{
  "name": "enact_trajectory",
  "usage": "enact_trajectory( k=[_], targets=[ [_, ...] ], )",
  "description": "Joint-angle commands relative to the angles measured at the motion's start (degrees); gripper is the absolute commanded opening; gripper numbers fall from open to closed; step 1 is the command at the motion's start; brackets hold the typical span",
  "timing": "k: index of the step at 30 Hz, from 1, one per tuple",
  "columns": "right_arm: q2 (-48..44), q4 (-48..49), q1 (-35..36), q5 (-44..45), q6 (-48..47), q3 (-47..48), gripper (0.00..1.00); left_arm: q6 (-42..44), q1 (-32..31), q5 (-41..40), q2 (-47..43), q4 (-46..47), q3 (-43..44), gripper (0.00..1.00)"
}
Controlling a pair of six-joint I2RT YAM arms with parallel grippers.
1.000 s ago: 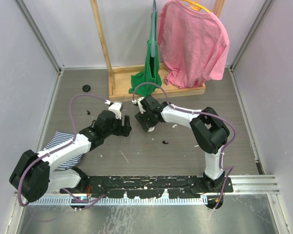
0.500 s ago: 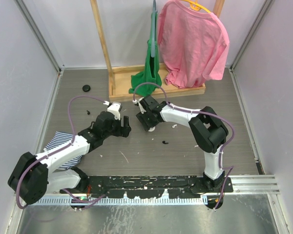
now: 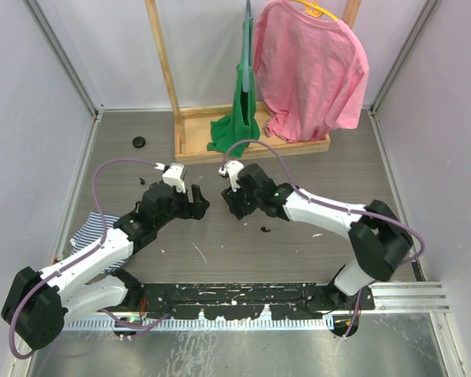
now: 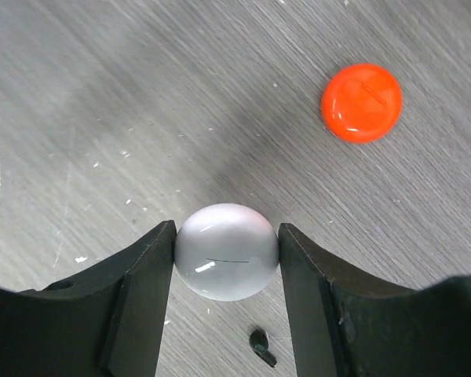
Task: Insert the wireless bluetooth earbuds into the charging case
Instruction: Pick up the charging case at the center of the board.
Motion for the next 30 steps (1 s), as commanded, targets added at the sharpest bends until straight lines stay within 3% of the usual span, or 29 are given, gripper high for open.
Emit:
enact_trajectory(
  k=[1, 9, 18, 30],
  targets=[
    [-8.6, 12.74, 1.13, -3.82, -6.14, -5.79, 0.42, -3.22, 0.33, 1.71, -4.39, 1.85, 0.66, 0.76],
    [-16.27, 20.09, 2.37, -11.03, -16.33, -11.81, 0.41, -9.1, 0.33, 8.72, -8.24, -5.82, 4.95, 0.73],
    [-19.95, 27.79, 4.88, -18.61, -26.37, -16.74, 0.41, -14.59, 0.33, 16.37, -8.26, -8.14, 7.77, 0.68],
    [-19.76, 29.76, 8.38, -18.87, -36.57, -17.46, 0.42, -19.59, 0.33, 24.94, -3.03, -6.14, 8.24, 0.56]
  ],
)
